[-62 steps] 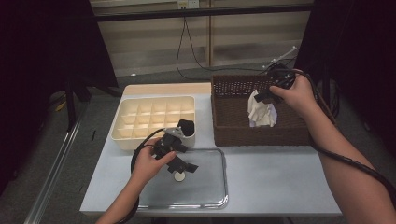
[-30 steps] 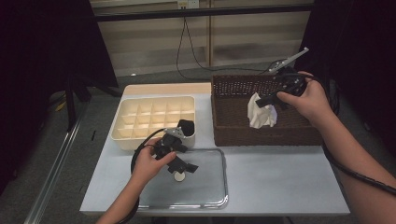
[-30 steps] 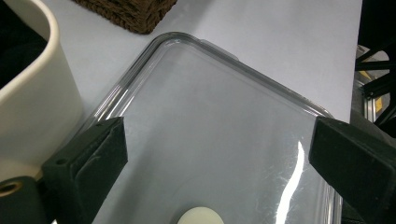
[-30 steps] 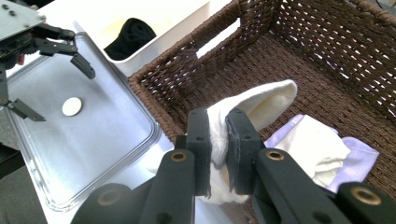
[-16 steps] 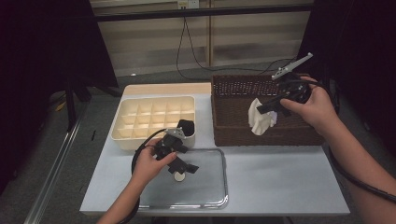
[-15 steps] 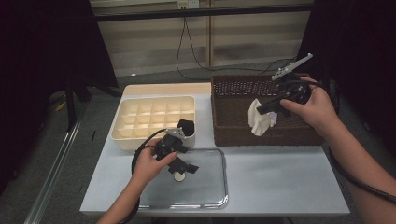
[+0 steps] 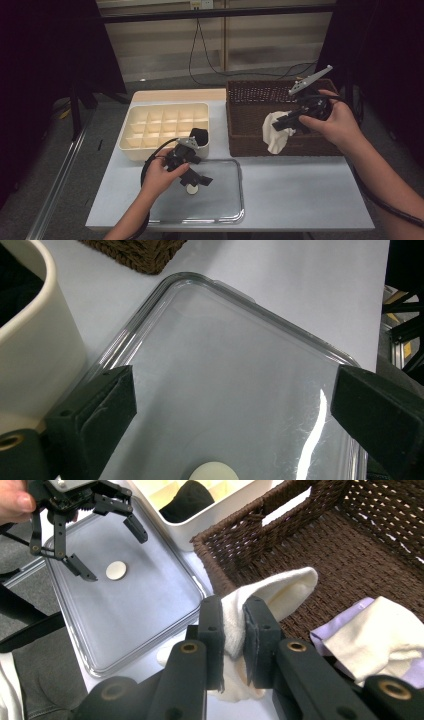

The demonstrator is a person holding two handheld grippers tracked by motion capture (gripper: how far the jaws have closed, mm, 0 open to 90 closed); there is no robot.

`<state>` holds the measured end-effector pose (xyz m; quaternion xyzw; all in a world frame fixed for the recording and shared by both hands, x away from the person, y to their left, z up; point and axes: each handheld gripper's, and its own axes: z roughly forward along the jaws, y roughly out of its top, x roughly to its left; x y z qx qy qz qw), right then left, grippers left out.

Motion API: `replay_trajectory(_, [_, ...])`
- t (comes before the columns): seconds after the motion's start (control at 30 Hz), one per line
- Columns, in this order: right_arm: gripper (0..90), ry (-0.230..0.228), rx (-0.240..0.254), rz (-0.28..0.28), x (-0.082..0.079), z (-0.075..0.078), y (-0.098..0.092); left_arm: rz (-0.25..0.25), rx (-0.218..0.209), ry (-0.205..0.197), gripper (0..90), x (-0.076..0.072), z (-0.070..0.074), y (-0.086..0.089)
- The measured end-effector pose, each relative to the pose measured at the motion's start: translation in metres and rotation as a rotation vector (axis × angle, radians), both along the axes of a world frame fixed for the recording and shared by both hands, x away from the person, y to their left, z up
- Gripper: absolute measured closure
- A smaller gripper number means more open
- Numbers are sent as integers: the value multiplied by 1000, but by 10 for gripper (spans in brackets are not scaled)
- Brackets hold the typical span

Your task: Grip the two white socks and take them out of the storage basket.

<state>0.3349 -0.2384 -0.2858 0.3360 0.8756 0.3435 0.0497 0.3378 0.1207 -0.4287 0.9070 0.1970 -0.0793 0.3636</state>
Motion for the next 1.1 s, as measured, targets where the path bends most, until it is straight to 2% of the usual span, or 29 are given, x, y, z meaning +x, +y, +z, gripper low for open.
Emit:
replay_trajectory(0.4, [802, 15, 23, 26, -13, -12, 6, 10, -8, 7, 44, -1, 0, -1])
replay_trajectory(0.57, [794, 32, 29, 40, -19, -19, 10, -3, 1, 2, 44, -1, 0, -2])
replay_trajectory(0.63, [761, 33, 35, 41, -20, -21, 10, -3, 0, 4, 44, -1, 0, -2])
replay_trajectory(0.7, [687, 37, 41, 37, -21, -23, 10, -3, -4, 5, 44, -1, -1, -2])
replay_trajectory(0.73, [694, 37, 44, 34, -21, -24, 10, -3, -4, 6, 44, -1, -1, -2])
replay_trajectory(0.8, [654, 45, 42, 38, -21, -25, 9, 0, 0, 5, 44, -1, 0, -2])
replay_trajectory(0.93, [581, 39, 21, 9, -12, -27, 4, -4, -3, 7, 44, 0, -1, -2])
replay_trajectory(1.1, [552, 54, -10, -53, 5, -33, -3, -8, 4, 7, 44, 1, -3, -2])
